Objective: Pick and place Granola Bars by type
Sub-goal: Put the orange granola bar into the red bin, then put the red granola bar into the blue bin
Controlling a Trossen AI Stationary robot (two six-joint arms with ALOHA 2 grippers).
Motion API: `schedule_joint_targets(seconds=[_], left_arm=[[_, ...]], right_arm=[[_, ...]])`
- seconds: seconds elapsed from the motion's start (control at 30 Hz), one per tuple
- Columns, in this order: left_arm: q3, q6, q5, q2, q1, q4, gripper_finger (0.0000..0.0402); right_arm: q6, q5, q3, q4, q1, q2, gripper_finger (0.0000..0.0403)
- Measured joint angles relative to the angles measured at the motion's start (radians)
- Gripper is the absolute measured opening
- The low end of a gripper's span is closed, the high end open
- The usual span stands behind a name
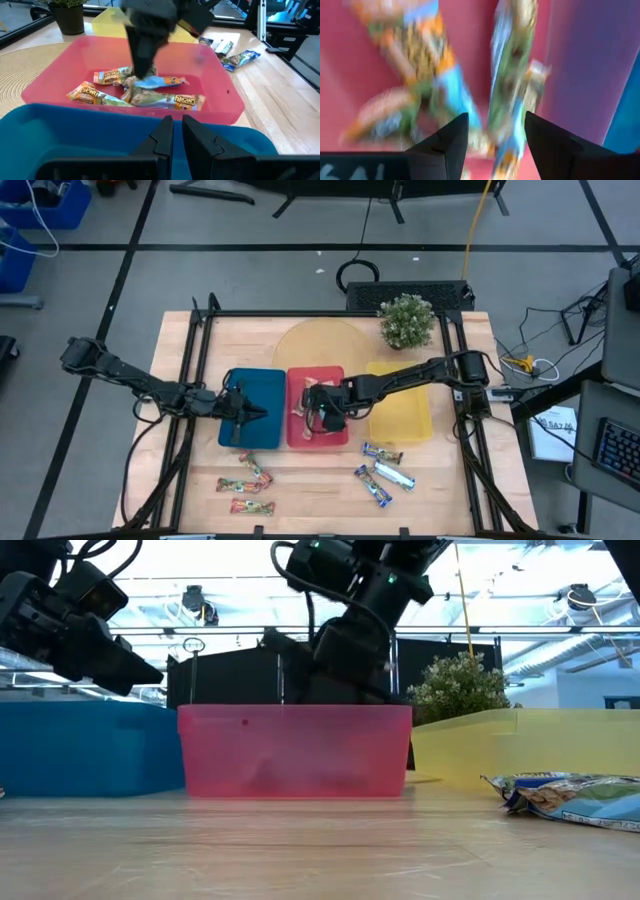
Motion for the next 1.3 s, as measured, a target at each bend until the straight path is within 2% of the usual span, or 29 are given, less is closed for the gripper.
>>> schedule_joint_targets(seconds=[0.07, 0.13, 0.2, 0.3, 0.4, 0.5, 0.6, 0.7, 0.8, 0.9, 1.13, 1.3], left_arm=[[0.000, 0.001, -0.001, 0.001, 0.000, -0.002, 0.0047], [0.000, 0.000, -0.003, 0.001, 0.000, -0.007, 0.0047], [0.000, -0.016, -0.004, 0.001, -0.004, -0.013, 0.0047], [0.000, -0.028, -0.005, 0.001, -0.021, -0.015, 0.0047], [0.000, -0.028, -0.019, 0.001, -0.037, -0.004, 0.0047], [0.000, -0.030, -0.020, 0.001, -0.058, 0.005, 0.0047], [0.000, -0.030, -0.015, -0.001, -0.087, 0.008, 0.0047], [0.000, -0.026, -0.048, -0.001, -0.112, 0.027, 0.0047], [0.000, -0.014, -0.083, -0.002, -0.125, 0.053, 0.0047], [0.000, -0.012, -0.094, -0.003, -0.137, 0.060, 0.0047], [0.000, 0.064, -0.156, -0.004, -0.146, 0.112, 0.0047], [0.000, 0.152, -0.209, -0.004, -0.146, 0.166, 0.0047]], right_arm=[[0.039, 0.043, 0.000, -0.007, -0.001, -0.031, 0.0185], [0.119, 0.032, 0.000, -0.027, -0.011, -0.072, 0.0176], [0.248, -0.058, 0.000, -0.054, -0.034, -0.126, 0.0164], [0.518, -0.251, 0.000, -0.118, -0.088, -0.214, 0.0144], [0.737, -0.360, -0.016, -0.142, -0.136, -0.291, 0.0128], [0.828, -0.475, -0.094, -0.157, -0.175, -0.395, 0.0112], [0.864, -0.550, -0.239, -0.091, -0.201, -0.523, 0.0086], [0.904, -0.558, -0.427, 0.060, -0.206, -0.656, 0.0051], [0.952, -0.504, -0.597, 0.238, -0.203, -0.794, 0.0013], [1.018, -0.457, -0.721, 0.317, -0.204, -0.919, 0.0007], [1.122, -0.460, -0.824, 0.291, -0.211, -1.153, 0.0005], [1.213, -0.401, -0.909, 0.388, -0.207, -1.249, 0.0002]])
